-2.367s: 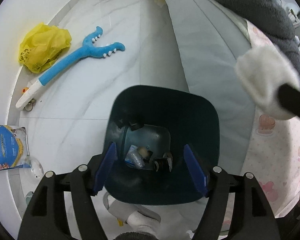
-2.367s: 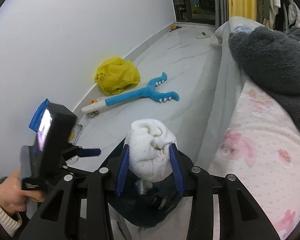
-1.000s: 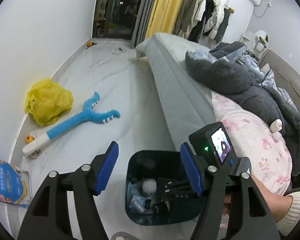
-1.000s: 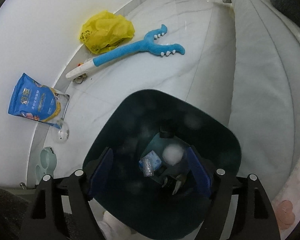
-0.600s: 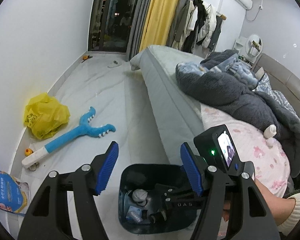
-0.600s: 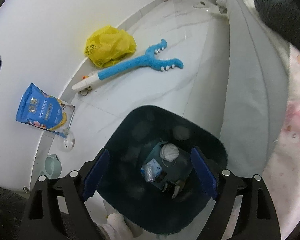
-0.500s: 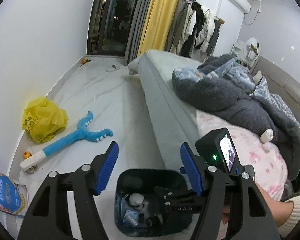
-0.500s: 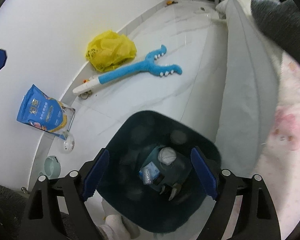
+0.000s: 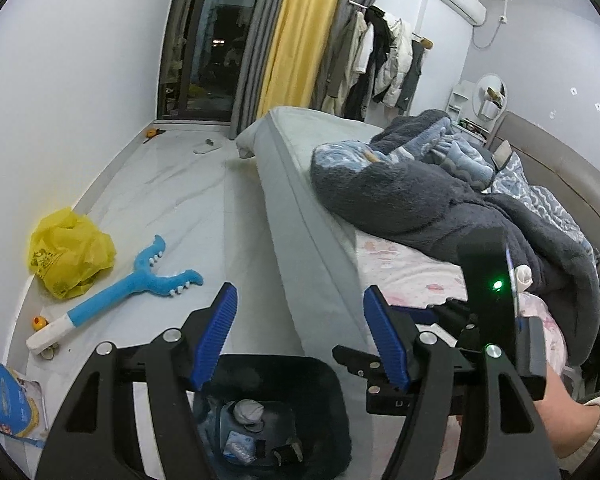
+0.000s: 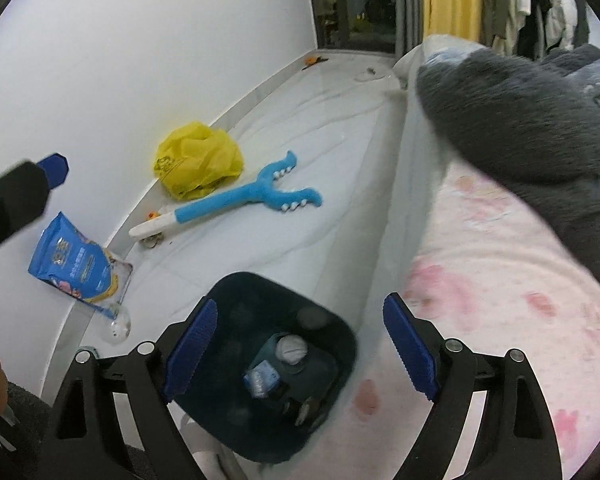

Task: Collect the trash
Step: 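Move both grippers back over the bed toward the sock and bubble wrap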

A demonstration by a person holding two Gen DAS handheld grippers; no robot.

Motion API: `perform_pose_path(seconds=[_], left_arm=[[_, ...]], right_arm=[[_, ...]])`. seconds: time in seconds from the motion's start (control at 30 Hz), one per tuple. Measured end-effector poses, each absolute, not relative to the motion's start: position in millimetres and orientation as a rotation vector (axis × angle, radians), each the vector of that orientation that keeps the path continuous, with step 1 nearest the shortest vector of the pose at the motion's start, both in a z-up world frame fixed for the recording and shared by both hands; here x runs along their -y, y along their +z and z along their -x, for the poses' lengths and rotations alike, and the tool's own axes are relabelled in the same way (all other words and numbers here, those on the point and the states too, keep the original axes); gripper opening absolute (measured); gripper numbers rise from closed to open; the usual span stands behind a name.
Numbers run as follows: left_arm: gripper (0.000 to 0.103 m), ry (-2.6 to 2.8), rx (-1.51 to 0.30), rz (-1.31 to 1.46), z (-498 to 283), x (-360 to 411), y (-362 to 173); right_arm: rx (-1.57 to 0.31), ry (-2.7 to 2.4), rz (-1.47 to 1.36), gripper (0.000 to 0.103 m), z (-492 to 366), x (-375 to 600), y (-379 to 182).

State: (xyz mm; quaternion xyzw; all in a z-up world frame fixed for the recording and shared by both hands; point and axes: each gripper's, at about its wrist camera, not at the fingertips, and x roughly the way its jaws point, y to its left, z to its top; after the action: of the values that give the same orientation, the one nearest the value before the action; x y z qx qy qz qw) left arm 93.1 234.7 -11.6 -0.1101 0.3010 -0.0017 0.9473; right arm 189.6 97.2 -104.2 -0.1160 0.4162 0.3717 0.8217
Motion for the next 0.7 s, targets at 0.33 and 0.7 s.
perform_pose_path(seconds=[0.33, 0.7], left_arm=[[0.083, -0.068, -0.605, 0.232, -115, -191, -7], [0.096, -0.108, -0.616, 0.216, -138, -144, -12]], right_arm=[[-0.781, 0.716, 0.269, 0.089, -198, -46, -80], [-0.751, 0.61, 0.232, 0.095, -218, 26, -68]])
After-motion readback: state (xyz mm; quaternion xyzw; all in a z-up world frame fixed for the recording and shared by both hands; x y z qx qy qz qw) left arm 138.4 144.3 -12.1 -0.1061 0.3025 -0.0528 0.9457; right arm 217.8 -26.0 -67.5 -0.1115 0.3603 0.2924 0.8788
